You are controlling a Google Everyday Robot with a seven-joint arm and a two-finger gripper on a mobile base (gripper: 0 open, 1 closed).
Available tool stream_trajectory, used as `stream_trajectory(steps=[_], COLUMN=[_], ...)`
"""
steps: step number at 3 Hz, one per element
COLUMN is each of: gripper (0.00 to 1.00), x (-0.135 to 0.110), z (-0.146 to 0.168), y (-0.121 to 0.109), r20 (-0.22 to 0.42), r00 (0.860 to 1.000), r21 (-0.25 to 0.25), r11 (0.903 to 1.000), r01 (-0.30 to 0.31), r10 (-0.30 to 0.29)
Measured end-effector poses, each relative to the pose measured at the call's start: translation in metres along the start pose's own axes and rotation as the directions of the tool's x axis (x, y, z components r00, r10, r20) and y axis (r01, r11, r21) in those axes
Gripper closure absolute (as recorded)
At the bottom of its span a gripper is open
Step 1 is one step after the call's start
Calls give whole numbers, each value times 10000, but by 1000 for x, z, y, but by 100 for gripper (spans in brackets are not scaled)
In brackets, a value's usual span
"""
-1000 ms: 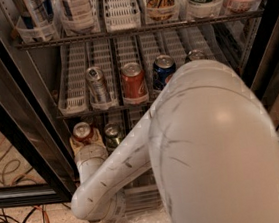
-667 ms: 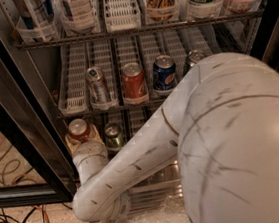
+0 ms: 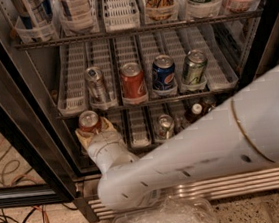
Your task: Pick coke can from bottom shelf of fridge
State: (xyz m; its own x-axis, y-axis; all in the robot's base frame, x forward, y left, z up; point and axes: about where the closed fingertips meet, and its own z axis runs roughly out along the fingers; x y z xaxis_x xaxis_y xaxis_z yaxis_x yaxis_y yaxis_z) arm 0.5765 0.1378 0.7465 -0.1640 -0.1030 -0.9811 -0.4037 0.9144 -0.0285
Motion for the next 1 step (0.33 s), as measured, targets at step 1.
stream_trajectory(steps=[1], gripper=[100], x=[7], z=[-24], y=[-2], r20=[-555], r00=[9981], r21=[-1073], r11=[9937], r01=[-318], r10=[259])
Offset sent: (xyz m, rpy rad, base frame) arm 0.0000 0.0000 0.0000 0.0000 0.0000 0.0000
